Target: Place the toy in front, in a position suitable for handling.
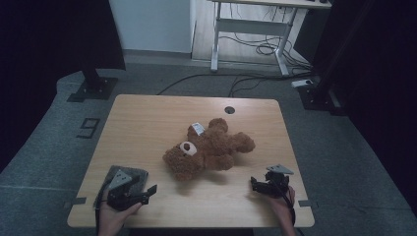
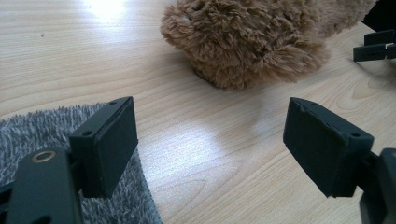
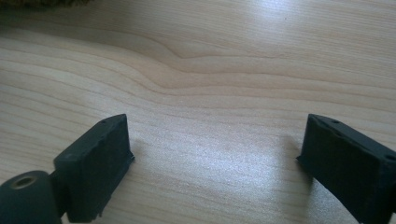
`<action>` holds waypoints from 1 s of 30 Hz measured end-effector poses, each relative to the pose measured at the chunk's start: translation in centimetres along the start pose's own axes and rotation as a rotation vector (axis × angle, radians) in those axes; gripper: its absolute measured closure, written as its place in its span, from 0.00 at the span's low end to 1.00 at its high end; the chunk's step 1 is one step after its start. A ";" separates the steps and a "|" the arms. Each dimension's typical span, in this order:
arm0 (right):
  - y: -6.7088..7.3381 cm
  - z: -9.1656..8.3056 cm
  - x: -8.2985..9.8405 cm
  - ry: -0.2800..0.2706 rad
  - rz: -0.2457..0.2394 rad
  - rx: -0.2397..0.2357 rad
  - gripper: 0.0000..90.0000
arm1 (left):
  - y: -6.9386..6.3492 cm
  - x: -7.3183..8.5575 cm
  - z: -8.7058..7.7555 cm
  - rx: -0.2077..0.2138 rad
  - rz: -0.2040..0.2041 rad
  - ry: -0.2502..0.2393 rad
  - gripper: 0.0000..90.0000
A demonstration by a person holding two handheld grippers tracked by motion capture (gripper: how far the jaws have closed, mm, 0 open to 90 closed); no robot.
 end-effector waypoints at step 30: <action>0.2 -1.5 -10.3 -0.251 -0.064 -0.132 0.14 | -4.5 -2.3 3.0 0.056 0.012 0.007 0.21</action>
Point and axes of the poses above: each handheld gripper's, and its own axes: z roughly forward along the jaws, x roughly out of its underside, y roughly to its left, the point moved 10 cm from there along z, roughly forward along the jaws, and after that the axes turned 15 degrees about -z, right-handed, at the moved point
